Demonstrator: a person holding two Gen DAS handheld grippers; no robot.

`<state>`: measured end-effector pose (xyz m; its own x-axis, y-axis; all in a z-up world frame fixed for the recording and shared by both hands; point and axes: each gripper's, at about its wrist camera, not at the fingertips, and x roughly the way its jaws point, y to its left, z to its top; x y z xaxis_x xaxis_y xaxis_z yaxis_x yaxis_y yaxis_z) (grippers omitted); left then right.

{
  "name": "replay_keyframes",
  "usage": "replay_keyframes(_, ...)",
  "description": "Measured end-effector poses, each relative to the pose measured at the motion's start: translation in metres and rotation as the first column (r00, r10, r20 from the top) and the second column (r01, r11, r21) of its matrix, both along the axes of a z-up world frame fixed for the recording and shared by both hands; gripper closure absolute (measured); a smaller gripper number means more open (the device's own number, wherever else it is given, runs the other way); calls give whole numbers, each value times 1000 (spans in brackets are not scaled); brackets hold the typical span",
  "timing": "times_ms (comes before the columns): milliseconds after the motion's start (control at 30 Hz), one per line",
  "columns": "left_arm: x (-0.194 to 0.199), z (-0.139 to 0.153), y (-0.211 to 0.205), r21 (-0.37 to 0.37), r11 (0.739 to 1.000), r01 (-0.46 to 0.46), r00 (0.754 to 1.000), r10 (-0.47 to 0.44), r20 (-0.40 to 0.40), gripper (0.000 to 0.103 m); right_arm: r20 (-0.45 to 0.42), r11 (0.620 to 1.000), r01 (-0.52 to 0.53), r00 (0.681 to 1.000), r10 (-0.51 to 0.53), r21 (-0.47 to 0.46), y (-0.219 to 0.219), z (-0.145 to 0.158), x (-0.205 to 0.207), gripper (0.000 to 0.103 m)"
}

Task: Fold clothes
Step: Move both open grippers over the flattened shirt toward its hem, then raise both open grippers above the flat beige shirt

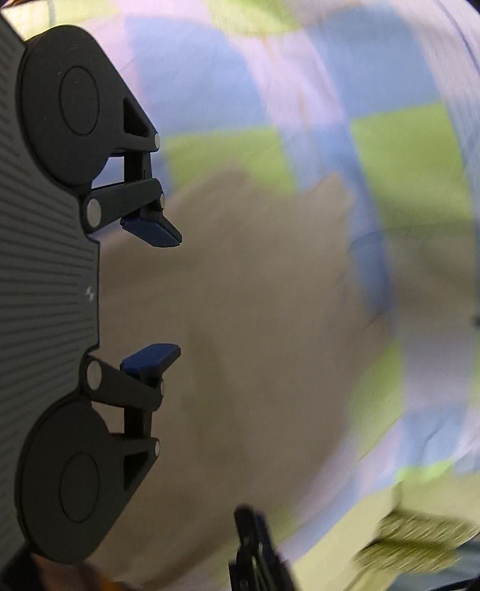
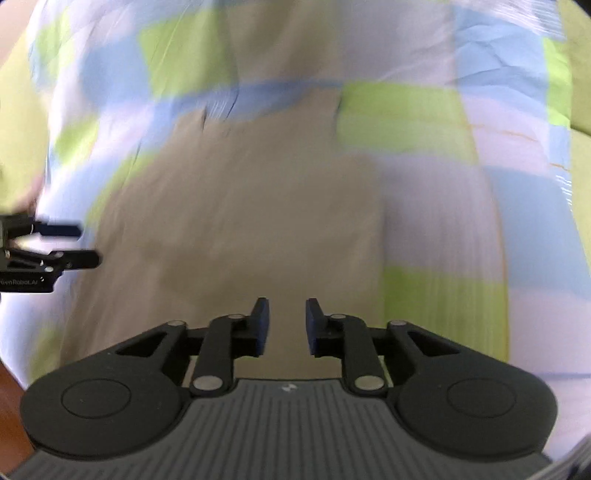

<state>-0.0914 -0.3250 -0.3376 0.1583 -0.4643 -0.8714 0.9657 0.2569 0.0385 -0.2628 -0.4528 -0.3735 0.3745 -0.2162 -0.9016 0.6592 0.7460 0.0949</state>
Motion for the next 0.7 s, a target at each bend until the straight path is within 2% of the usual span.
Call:
replay_keyframes(67,-6,-21,21,65,996,-63,998,64,-2,39,-94,1000,28,995,-29,-13,14,-13,-21,84)
replay_keyframes(167,-16,-17,71,105,980,-169,986,168,16,39,-138,997,78,988,-76,3,27,-10,-57,84)
replay_keyframes(200,-19,-13,81,108,973,-204,979,201,35,40,-164,997,81,983,-81,-6,31,-6,-67,83)
replay_keyframes(233,-23,-6,86,85,970,-229,973,226,41,43,-155,996,90,984,-92,-16,35,1,-77,82)
replay_keyframes(300,-38,2,88,26,969,-244,969,243,39,42,-41,994,103,994,-104,-34,39,14,-86,82)
replay_keyframes(367,-59,5,82,-45,974,-224,974,225,25,40,66,996,69,996,-65,-52,43,16,-83,73)
replay_keyframes(400,-69,6,79,-80,974,-214,976,216,19,38,116,997,28,993,-20,-66,48,10,-79,72)
replay_keyframes(433,-79,-4,75,-70,975,-213,977,214,17,37,143,997,-10,990,21,-80,54,1,-78,72)
replay_keyframes(500,-92,-29,71,-26,971,-239,971,240,17,36,113,995,-49,992,59,-89,63,-14,-81,71)
replay_keyframes(567,-107,-27,90,15,954,-299,954,299,12,34,125,989,-55,990,72,-134,79,-20,-101,70)
replay_keyframes(600,-114,-26,100,35,944,-329,944,329,10,35,112,992,-46,992,59,-119,85,-17,-112,70)
replay_keyframes(667,-137,-8,124,117,927,-358,932,361,-9,35,48,998,-18,999,20,-52,94,-7,-136,70)
replay_keyframes(700,-148,6,134,128,921,-367,928,372,-11,35,16,1000,3,1000,-3,-9,102,3,-152,70)
